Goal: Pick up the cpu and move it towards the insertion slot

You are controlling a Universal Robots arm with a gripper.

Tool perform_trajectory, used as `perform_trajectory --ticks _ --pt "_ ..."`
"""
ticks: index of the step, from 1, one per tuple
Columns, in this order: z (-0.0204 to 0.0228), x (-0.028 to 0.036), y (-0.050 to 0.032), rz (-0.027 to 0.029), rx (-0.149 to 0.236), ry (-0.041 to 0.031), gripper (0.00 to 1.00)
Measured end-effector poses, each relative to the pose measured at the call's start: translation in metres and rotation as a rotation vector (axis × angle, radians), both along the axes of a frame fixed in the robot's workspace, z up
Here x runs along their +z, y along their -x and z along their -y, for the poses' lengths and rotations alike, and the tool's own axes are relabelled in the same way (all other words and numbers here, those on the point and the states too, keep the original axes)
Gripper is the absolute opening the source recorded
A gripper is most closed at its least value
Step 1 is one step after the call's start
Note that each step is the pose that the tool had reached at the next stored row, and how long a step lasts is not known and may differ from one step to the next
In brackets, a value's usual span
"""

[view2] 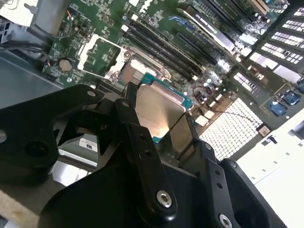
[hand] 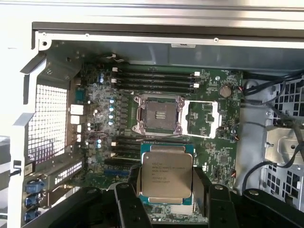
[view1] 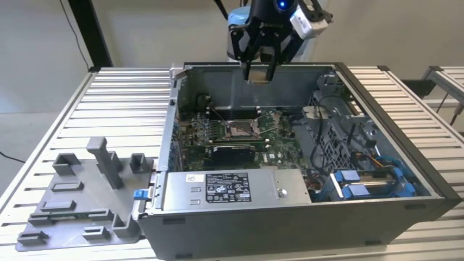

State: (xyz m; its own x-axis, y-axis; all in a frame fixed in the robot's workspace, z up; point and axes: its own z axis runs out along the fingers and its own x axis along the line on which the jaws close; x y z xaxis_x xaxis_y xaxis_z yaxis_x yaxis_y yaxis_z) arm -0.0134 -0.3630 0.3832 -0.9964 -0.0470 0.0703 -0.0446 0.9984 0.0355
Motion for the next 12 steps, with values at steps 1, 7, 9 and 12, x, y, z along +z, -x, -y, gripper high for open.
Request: perform_trajectory --ticks 1,7,9,12 --pt "-0.0013 -0.0001 -0.0004 0.0 0.0 0.0001 0.0" --pt "-0.0073 -0.0006 -0.0014 0.0 0.0 0.0 0.0" --pt "-0.0079 -0.0006 -0.0014 -0.0001 0.0 0.0002 0.0" --pt "-0.0079 -0.0007 -0.0013 0.0 0.0 0.0 0.0"
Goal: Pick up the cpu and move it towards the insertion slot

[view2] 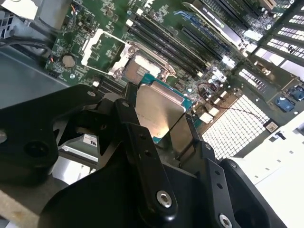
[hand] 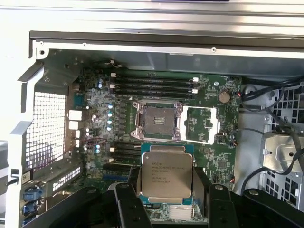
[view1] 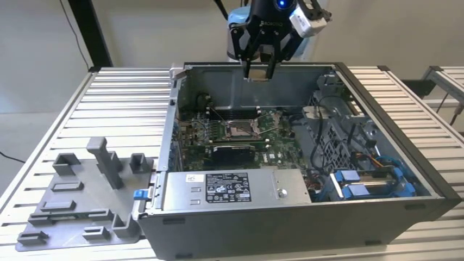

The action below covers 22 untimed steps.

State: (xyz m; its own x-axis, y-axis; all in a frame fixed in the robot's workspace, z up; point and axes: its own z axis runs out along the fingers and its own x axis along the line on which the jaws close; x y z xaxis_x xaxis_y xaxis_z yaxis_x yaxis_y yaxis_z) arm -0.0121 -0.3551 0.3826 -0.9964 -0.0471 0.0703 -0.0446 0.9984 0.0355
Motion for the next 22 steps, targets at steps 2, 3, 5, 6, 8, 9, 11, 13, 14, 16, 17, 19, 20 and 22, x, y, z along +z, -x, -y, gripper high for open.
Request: perform_trajectory --ticks 2,3,5,6,8,9,11,13,14,16,17,19,20,22 --pt "-0.0001 0.0 0.0 0.0 0.0 0.0001 0.0" --pt "-0.0001 0.0 0.0 0.0 0.0 0.0 0.0" --pt "-0.0007 -0.0001 0.0 -0.0001 0.0 0.0001 0.0" --pt "-0.001 -0.0002 0.0 0.0 0.0 0.0 0.0" --pt "-0.0022 -0.0004 0.0 0.0 0.0 0.0001 0.0" --pt "-0.003 -0.0005 0.0 0.0 0.0 0.0001 0.0" --pt "-0.0043 -0.0016 -0.0004 0.0 0.0 0.0 0.0" --pt "-0.0082 -0.0034 -0.0008 0.0001 0.0 -0.0001 0.0" --pt "-0.0114 -0.0043 -0.0009 0.0 0.0 0.0 0.0" --pt "-0.0175 -0.0066 -0.0011 0.0 0.0 0.0001 0.0" --pt "-0.0188 -0.008 -0.0013 0.0001 0.0 -0.0001 0.0" --pt "-0.0192 -0.011 -0.0014 0.0 0.0 -0.0002 0.0" --pt "-0.0194 -0.0124 -0.0014 -0.0001 0.0 0.0 0.0" --pt "-0.0199 -0.0152 -0.0013 -0.0001 0.0 0.0002 0.0"
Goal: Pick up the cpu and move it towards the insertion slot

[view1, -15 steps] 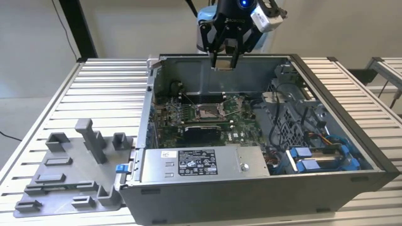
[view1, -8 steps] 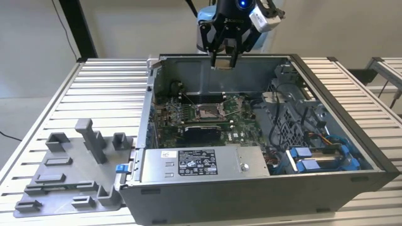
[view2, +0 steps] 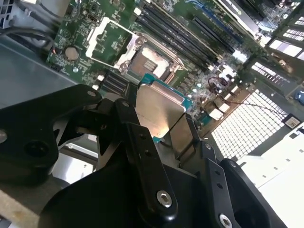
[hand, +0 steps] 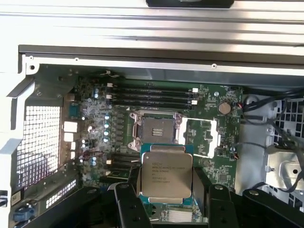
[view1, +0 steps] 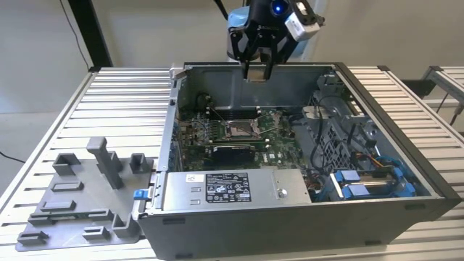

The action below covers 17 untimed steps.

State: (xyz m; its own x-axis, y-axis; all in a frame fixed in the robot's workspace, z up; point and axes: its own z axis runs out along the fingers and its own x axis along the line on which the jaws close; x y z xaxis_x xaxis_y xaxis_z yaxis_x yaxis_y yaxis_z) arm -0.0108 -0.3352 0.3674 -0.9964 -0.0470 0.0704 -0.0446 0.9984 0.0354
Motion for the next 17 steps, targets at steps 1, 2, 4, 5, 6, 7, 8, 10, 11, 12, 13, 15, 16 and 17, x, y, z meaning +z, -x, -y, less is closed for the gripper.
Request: perform_trajectory --ticks 1,2,4,5,6,7,8,10,11,12,13,15,16,17 --pt "-0.0002 -0.0011 0.0002 0.0 0.0 0.0 0.0" --pt "-0.0004 -0.002 0.0005 0.0 0.0 -0.0001 0.0" --pt "-0.0014 -0.0034 0.0014 0.0 0.0 -0.0002 0.0" --pt "-0.0027 -0.004 0.0017 0.0001 0.0 -0.0003 0.0" --pt "-0.0043 -0.0043 0.0021 0.0 0.0 0.0 0.0" --pt "-0.006 -0.0045 0.0027 0.0 0.0 -0.0001 0.0" --pt "-0.0079 -0.0047 0.0034 0.0 0.0 -0.0001 0.0" --pt "-0.0117 -0.005 0.005 0.0001 0.0 -0.0001 0.0" --pt "-0.0138 -0.0051 0.0061 0.0001 0.0 -0.0002 0.0" --pt "-0.0157 -0.0052 0.0073 0.0001 0.0 -0.0001 0.0" --pt "-0.0173 -0.0053 0.0087 0.0001 0.0 -0.0002 0.0" --pt "-0.0193 -0.0055 0.0116 0.0001 -0.001 0.0002 0.0" --pt "-0.02 -0.0057 0.013 0.0002 -0.001 0.0003 0.0" --pt "-0.0206 -0.0059 0.0138 0.0002 -0.001 0.0006 0.0"
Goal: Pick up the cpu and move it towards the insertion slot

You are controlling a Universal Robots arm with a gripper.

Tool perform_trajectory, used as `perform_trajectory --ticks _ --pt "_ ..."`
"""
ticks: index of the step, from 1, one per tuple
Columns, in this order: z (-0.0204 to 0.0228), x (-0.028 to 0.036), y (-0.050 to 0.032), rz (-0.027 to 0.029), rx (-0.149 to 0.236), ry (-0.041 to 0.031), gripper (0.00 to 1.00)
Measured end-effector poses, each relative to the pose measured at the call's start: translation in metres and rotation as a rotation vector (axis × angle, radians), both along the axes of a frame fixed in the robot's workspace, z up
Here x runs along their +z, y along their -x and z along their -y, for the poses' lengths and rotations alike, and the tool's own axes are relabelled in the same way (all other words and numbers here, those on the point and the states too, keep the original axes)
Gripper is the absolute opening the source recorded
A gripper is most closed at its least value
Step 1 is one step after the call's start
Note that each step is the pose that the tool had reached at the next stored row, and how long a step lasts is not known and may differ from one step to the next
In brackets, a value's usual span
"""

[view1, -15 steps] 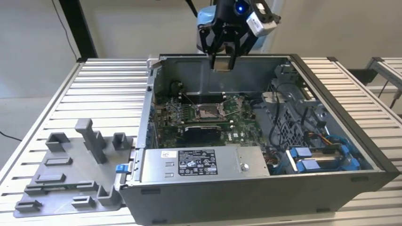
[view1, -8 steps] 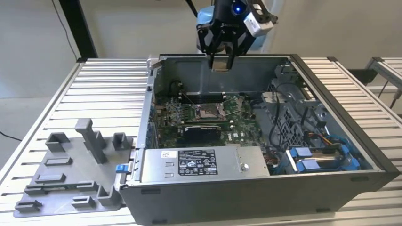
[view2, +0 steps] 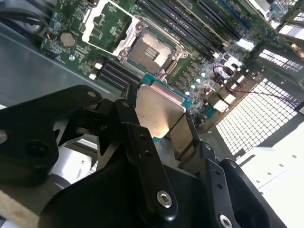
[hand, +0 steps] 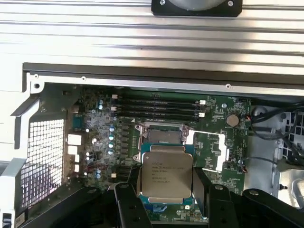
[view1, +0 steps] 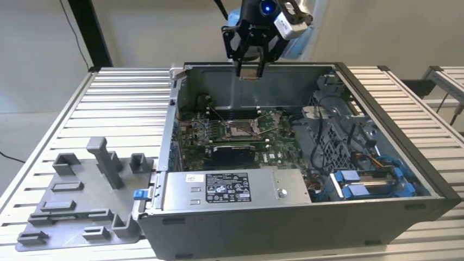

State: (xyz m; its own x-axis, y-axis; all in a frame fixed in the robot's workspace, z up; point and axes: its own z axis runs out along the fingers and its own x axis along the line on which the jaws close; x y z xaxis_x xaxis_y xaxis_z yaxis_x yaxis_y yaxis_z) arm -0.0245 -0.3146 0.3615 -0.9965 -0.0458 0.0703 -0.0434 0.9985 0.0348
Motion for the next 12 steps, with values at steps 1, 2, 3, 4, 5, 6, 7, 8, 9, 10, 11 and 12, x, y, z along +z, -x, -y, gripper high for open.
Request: perform_trajectory --ticks 1,2,3,4,5,6,7,8,9,10,11,12 --pt "-0.0003 -0.0002 0.0003 0.0 0.0 0.0003 0.0" --pt "-0.0003 -0.0004 0.0003 0.0001 0.0 0.0004 0.0" --pt "-0.0003 -0.0005 0.0002 0.0002 0.0 0.0005 0.0" --pt "-0.0003 -0.0005 0.0002 0.0003 0.0 0.0005 0.0" --pt "-0.0003 -0.0006 0.0003 0.0003 0.0 0.0004 0.0" --pt "-0.0003 -0.0006 0.0004 0.0003 -0.001 0.0005 0.0" --pt "-0.0003 -0.0007 0.0006 0.0003 -0.001 0.0005 0.0" --pt "-0.0003 -0.0007 0.0006 0.0004 -0.001 0.0005 0.0" --pt "-0.0003 -0.0007 0.0006 0.0002 -0.001 0.0004 0.0" --pt "-0.0003 -0.0007 0.0006 -0.0001 -0.001 0.0004 0.0" --pt "-0.0003 -0.0007 0.0006 -0.0002 -0.001 0.0004 0.0" --pt "-0.0003 -0.0007 0.0006 -0.0002 -0.001 0.0004 0.0"
